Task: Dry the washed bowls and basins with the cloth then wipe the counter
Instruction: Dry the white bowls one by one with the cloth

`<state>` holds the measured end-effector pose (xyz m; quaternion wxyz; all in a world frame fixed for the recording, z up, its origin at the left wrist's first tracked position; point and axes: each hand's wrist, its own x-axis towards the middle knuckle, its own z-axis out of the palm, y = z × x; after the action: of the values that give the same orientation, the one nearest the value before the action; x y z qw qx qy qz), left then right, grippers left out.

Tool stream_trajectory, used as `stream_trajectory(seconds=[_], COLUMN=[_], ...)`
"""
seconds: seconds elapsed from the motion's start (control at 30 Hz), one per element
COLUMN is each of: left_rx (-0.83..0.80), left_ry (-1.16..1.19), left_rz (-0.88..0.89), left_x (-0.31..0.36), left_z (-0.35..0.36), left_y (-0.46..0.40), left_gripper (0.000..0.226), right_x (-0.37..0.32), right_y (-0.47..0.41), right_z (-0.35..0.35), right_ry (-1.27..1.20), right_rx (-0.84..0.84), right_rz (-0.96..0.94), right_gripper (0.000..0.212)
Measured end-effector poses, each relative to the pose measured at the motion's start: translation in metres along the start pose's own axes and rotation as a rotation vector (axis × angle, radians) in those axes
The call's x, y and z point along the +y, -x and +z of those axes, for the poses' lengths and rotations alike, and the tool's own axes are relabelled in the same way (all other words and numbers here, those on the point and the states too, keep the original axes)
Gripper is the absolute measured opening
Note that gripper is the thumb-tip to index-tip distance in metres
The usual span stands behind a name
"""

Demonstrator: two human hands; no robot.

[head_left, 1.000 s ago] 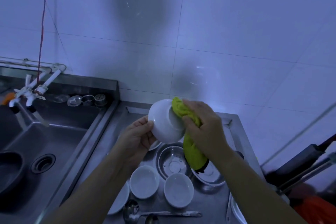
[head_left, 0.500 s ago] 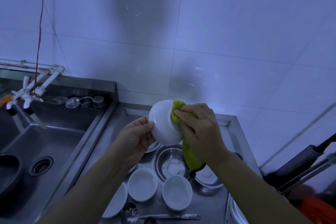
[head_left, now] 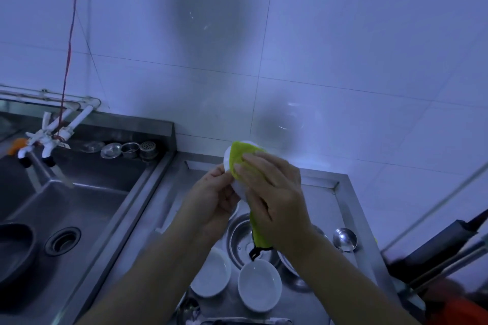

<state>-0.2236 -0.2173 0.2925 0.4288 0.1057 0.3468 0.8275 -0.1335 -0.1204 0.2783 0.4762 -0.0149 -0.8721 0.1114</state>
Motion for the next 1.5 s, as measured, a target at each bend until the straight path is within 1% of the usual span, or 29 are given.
stream_trajectory(seconds=[0.1,0.17,0.23,0.33,0.4,0.43,0.53,0.57,0.63,0.77,0.87,0.93,1.0,1.07,1.13,1.2,1.27,1.37,1.43,1.47,1.5], left_rx=[0.093,0.143,0.158,0.183,0.173,0.160,0.117,0.114,0.104,0.075,0.058,0.038,0.010,-0.048,-0.101,-0.134,-0.152,-0.161,-0.163,-0.162,-0.167], left_ry=[0.176,0.288,0.361,0.408,0.435,0.450,0.461,0.468,0.487,0.523,0.514,0.440,0.331,0.197,0.038,-0.166,-0.364,-0.587,-0.666,-0.678,-0.699], left_rz=[-0.055,-0.096,-0.115,-0.119,-0.136,-0.157,-0.241,-0.248,-0.234,-0.212,-0.207,-0.181,-0.133,-0.065,-0.003,0.036,0.061,0.070,0.046,0.032,0.020], left_x=[0.003,0.005,0.005,0.000,-0.006,-0.008,-0.010,-0.009,-0.009,-0.009,-0.008,-0.008,-0.007,-0.005,-0.005,-0.005,-0.008,-0.018,-0.030,-0.035,-0.044], left_z=[0.002,0.002,0.004,0.010,0.013,0.014,0.014,0.013,0.012,0.012,0.007,0.000,-0.008,-0.013,-0.016,-0.019,-0.020,-0.017,-0.013,-0.010,-0.007], left_y=[-0.004,-0.004,-0.002,0.000,0.001,0.001,0.004,0.005,0.005,0.007,0.006,0.006,0.005,0.006,0.007,0.008,0.008,0.005,0.005,0.005,0.004], left_gripper=[0.014,0.014,0.017,0.018,0.020,0.021,0.020,0.020,0.023,0.030,0.033,0.035,0.041,0.034,0.026,0.021,0.025,0.025,0.023,0.024,0.024], right_x=[0.003,0.010,0.018,0.020,0.013,0.010,0.005,0.007,0.012,0.016,0.016,0.016,0.017,0.023,0.029,0.034,0.035,0.032,0.031,0.034,0.040], right_y=[0.020,0.025,0.023,0.012,0.005,0.003,0.006,0.009,0.015,0.022,0.024,0.020,0.017,0.012,0.007,0.002,-0.004,-0.009,-0.007,-0.005,0.001], right_z=[0.004,0.002,-0.001,-0.003,-0.001,0.001,0.004,0.003,0.000,0.002,0.005,0.004,0.000,-0.007,-0.013,-0.019,-0.024,-0.029,-0.032,-0.034,-0.040], right_ry=[0.108,0.128,0.081,-0.036,-0.014,0.021,0.128,0.141,0.126,-0.021,-0.177,-0.319,-0.499,-0.637,-0.648,-0.607,-0.554,-0.338,-0.144,-0.090,-0.075], right_rx=[0.017,0.059,0.101,0.167,0.181,0.165,0.090,0.084,0.116,0.247,0.331,0.371,0.373,0.312,0.189,0.093,0.032,-0.115,-0.230,-0.269,-0.296], right_rz=[-0.161,-0.200,-0.179,-0.028,0.032,0.020,-0.109,-0.142,-0.152,-0.038,0.149,0.329,0.521,0.688,0.740,0.718,0.671,0.482,0.313,0.265,0.269], right_gripper=[0.027,0.025,0.025,0.029,0.029,0.029,0.029,0.029,0.030,0.029,0.030,0.034,0.036,0.037,0.037,0.036,0.038,0.037,0.034,0.035,0.037])
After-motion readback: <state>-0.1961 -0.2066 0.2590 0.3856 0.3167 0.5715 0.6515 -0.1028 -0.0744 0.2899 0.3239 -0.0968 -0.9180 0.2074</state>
